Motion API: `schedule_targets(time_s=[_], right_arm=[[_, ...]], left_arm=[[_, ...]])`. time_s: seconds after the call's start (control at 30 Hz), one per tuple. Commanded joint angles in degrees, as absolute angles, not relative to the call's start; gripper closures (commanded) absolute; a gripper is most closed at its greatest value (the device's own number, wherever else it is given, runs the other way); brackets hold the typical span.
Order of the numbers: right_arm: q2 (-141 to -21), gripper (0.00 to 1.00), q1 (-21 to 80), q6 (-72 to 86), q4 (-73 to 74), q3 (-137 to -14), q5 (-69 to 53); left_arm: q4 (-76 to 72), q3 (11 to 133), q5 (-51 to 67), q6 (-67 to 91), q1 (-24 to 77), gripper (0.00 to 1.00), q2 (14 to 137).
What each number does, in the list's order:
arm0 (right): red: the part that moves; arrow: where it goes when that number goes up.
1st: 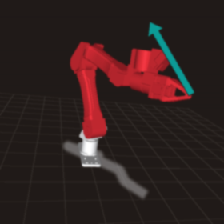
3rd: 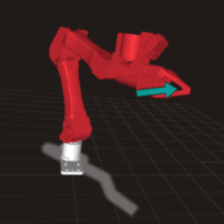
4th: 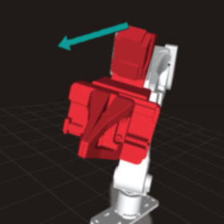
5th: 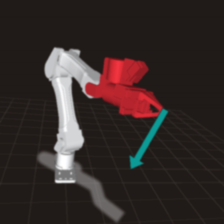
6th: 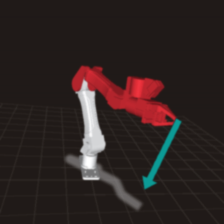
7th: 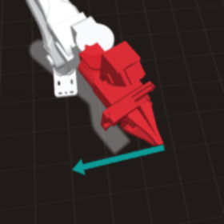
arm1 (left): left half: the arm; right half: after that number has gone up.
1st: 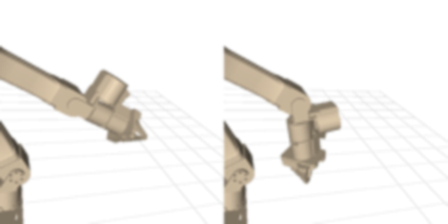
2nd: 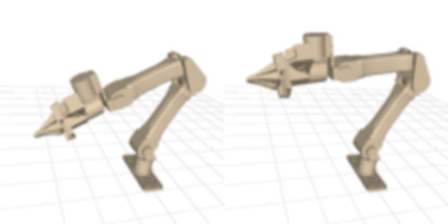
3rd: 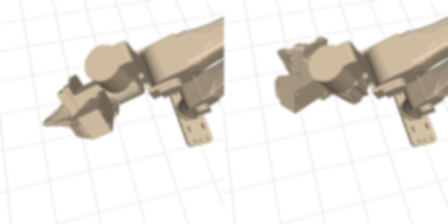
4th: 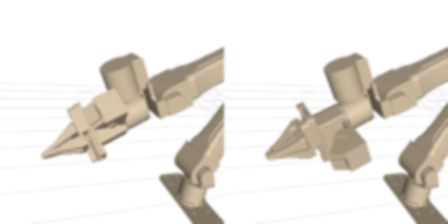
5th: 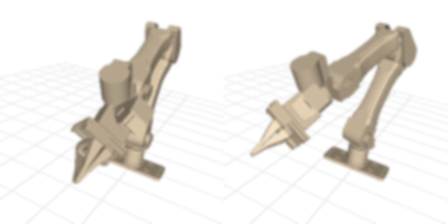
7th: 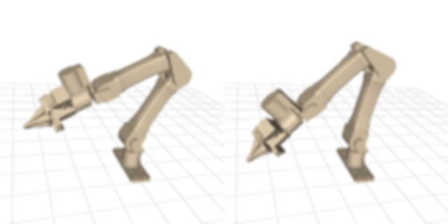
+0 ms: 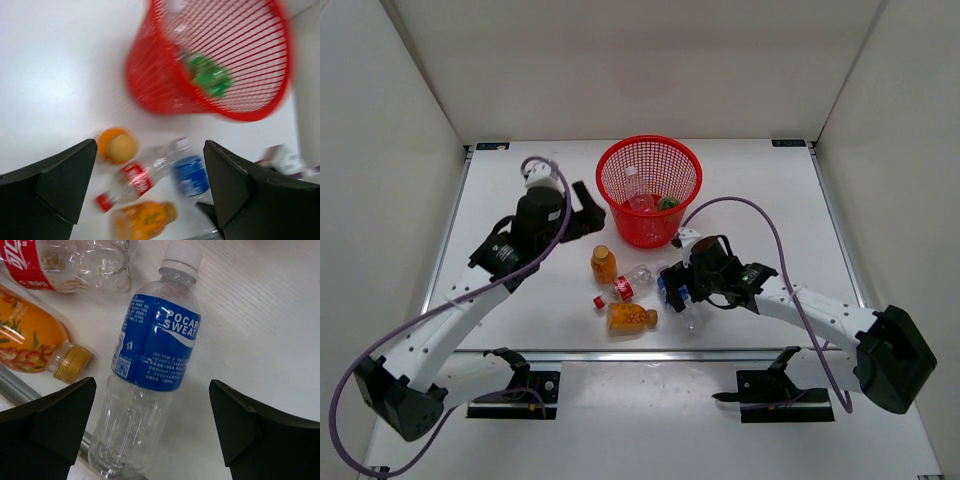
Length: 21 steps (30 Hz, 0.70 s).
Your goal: Put the plastic bottles in the bin
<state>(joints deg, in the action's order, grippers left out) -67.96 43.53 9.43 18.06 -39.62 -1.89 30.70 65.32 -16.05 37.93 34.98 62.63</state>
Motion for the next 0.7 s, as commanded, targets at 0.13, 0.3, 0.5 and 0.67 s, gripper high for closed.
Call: schedule_targets(time_s=[0.13, 0.3, 0.5, 0.67], right_arm=[[-74.44, 0.20, 45.17, 11.51, 10.55, -38.14, 3.68], [-74.62, 0.32, 42.19, 15.81, 9.41, -35.87, 2.64], [-66.38, 0.77, 35.87, 15.21, 12.73, -36.99, 2.63], [-55.75, 0.84, 24.37, 12.66, 22.57, -44.01, -1.40]], left_arm=[[43.06, 44.75, -8.97, 46.83, 30.25, 0.01, 47.13], [46.93, 38.42, -6.95, 50.62, 28.13, 0.01, 37.98], [48.87, 38.05, -6.32, 48.26, 24.70, 0.01, 36.56], [49.13, 39.29, -7.38, 46.85, 24.70, 0.01, 38.67]])
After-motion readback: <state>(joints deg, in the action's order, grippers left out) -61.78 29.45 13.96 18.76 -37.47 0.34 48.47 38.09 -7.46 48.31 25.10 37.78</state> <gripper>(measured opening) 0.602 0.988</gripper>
